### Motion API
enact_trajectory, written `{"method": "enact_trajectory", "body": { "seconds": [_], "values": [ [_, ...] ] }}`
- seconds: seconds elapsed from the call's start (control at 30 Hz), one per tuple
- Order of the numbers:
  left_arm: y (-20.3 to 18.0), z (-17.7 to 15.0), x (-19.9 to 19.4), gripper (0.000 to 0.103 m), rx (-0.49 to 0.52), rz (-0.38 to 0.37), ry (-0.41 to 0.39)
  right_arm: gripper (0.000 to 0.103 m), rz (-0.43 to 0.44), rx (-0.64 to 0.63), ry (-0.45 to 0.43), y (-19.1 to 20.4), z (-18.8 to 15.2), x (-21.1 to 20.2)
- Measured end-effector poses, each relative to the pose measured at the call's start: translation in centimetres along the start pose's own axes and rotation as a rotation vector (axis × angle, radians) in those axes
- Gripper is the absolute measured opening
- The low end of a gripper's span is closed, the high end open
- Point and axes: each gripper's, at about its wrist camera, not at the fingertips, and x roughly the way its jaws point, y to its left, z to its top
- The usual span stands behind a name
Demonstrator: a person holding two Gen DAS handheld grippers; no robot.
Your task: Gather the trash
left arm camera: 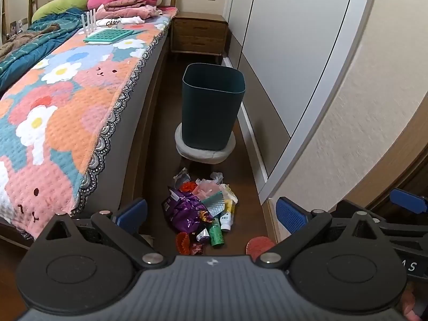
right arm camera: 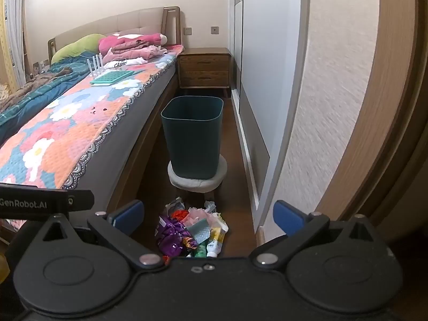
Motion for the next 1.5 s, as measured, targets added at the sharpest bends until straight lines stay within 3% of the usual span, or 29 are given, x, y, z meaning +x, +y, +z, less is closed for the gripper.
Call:
{"method": "enact_trajectory", "body": {
  "seconds": [1.5],
  "values": [
    [-0.30, 0.23, 0.53, 0.103, -0.008, 0.018, 0.013, 0.103, 0.004, 0.023, -0.007, -0.30, -0.14, -0.16]
  ]
}}
